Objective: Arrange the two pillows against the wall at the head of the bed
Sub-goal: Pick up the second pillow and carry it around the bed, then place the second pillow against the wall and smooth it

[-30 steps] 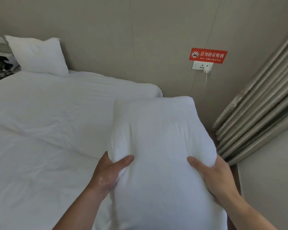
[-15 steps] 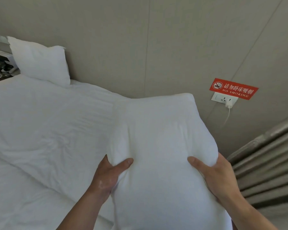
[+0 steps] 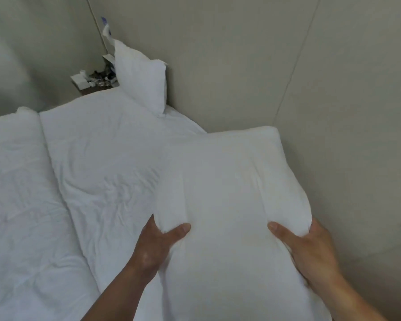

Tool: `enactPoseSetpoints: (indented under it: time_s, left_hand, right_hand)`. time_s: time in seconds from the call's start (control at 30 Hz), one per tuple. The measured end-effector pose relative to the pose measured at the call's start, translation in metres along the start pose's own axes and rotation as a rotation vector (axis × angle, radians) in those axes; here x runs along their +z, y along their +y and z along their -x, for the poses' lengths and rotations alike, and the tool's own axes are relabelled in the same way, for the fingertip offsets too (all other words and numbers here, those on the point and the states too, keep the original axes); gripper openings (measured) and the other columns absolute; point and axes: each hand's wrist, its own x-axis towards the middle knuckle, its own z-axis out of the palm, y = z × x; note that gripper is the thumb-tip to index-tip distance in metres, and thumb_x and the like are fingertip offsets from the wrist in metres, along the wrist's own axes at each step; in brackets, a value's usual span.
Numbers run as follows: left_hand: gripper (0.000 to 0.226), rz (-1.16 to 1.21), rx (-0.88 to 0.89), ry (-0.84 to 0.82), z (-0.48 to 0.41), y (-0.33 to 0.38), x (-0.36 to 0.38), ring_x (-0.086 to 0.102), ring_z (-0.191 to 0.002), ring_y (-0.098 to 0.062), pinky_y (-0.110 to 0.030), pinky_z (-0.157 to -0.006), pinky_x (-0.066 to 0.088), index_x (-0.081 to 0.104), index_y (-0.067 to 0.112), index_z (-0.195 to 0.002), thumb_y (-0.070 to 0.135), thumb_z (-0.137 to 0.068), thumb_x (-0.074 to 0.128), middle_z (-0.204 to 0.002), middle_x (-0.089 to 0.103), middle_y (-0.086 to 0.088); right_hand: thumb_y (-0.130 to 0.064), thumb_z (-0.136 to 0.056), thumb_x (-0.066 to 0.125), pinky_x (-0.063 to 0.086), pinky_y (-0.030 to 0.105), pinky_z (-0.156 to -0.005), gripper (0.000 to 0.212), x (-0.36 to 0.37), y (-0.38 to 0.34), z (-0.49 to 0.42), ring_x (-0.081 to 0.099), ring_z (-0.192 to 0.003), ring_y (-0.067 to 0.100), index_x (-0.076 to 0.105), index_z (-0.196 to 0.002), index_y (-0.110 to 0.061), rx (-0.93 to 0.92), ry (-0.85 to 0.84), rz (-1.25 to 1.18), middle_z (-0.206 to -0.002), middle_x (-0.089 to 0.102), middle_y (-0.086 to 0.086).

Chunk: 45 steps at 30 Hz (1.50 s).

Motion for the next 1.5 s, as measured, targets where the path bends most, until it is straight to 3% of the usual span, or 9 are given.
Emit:
enactPoseSetpoints:
  time_s: [0.47,0.63,0.77,0.93,1.1,1.2,1.27,1.33,1.5]
  left_hand:
    - [0.066,0.151,-0.045,0.188,-0.115,-0.039,0.038,0.075,-0.115,-0.021,-0.039,-0.094,0.057,0.064,0.027,-0.130,0.030,-0.069,0.088,-0.123,0.079,0.001]
    - [0.068,0.214,-0.171,0.175,-0.166,-0.087,0.032,0.069,-0.125,-0.034,-0.053,-0.106,0.052,0.060,0.015,-0.140,0.023,-0.077,0.084,-0.134,0.073,-0.013]
    - [0.061,0.250,-0.308,0.196,-0.206,-0.132,0.032,0.071,-0.120,-0.035,-0.054,-0.103,0.055,0.062,0.013,-0.136,0.019,-0.079,0.083,-0.129,0.075,-0.015]
    - [0.009,0.158,-0.522,0.179,-0.237,-0.183,0.042,0.074,-0.089,-0.025,-0.040,-0.084,0.057,0.069,0.009,-0.105,0.012,-0.097,0.070,-0.088,0.082,0.003]
    - [0.039,-0.035,-0.595,0.083,-0.262,-0.199,0.038,0.066,-0.067,-0.022,-0.028,-0.065,0.053,0.067,0.005,-0.085,0.041,-0.076,0.077,-0.071,0.072,0.001]
    - [0.021,-0.133,-0.658,0.037,-0.274,-0.173,0.028,0.055,-0.059,-0.019,-0.029,-0.063,0.043,0.070,0.008,-0.066,0.024,-0.074,0.082,-0.066,0.064,-0.006]
    - [0.014,-0.200,-0.666,0.058,-0.287,-0.149,0.017,0.050,-0.060,-0.019,-0.028,-0.057,0.038,0.069,0.003,-0.076,0.003,-0.072,0.082,-0.076,0.060,-0.010]
    - [0.052,-0.252,-0.630,0.101,-0.306,-0.119,0.009,0.054,-0.066,-0.022,-0.028,-0.060,0.042,0.063,-0.002,-0.102,0.013,-0.059,0.088,-0.090,0.059,-0.013]
    - [0.105,-0.750,-0.352,-0.003,-0.358,-0.028,0.028,0.054,-0.133,-0.033,-0.037,-0.103,0.049,0.026,0.019,-0.160,0.033,-0.076,0.089,-0.147,0.052,-0.017]
  right_hand:
    - [-0.027,-0.069,0.094,0.052,0.027,-0.081,0.039,0.056,-0.051,-0.190,0.068,-0.087,-0.011,0.069,-0.098,-0.038,-0.196,-0.254,0.104,-0.087,0.074,-0.028]
    - [-0.031,-0.070,0.093,0.049,0.027,-0.083,0.053,0.098,-0.050,-0.239,0.070,-0.094,0.012,0.069,-0.117,-0.030,-0.251,-0.309,0.272,-0.095,0.071,-0.019]
    - [-0.032,-0.069,0.094,0.045,0.010,-0.071,0.058,0.137,-0.033,-0.278,0.065,-0.083,0.003,0.069,-0.121,-0.026,-0.260,-0.383,0.386,-0.091,0.065,-0.023]
    - [-0.045,-0.067,0.091,0.049,0.030,-0.081,0.065,0.187,0.021,-0.311,0.068,-0.101,0.019,0.067,-0.125,-0.025,-0.215,-0.463,0.599,-0.106,0.071,-0.012]
    - [-0.052,-0.066,0.089,0.050,0.033,-0.084,0.070,0.195,0.052,-0.325,0.066,-0.102,0.021,0.065,-0.126,-0.026,-0.147,-0.406,0.673,-0.115,0.074,-0.005]
    - [-0.054,-0.065,0.089,0.054,0.038,-0.087,0.070,0.189,0.052,-0.328,0.068,-0.100,0.023,0.064,-0.123,-0.023,-0.122,-0.386,0.698,-0.110,0.075,-0.003]
    - [-0.055,-0.066,0.087,0.054,0.040,-0.086,0.068,0.188,0.050,-0.326,0.069,-0.098,0.025,0.063,-0.122,-0.023,-0.106,-0.388,0.701,-0.106,0.076,-0.003]
    - [-0.060,-0.065,0.083,0.054,0.040,-0.085,0.067,0.187,0.049,-0.323,0.069,-0.096,0.025,0.062,-0.119,-0.027,-0.102,-0.388,0.725,-0.104,0.075,-0.004]
    - [-0.071,-0.068,0.070,0.044,0.038,-0.086,0.070,0.188,0.046,-0.309,0.065,-0.098,0.023,0.055,-0.122,-0.029,-0.103,-0.417,0.837,-0.103,0.067,-0.004]
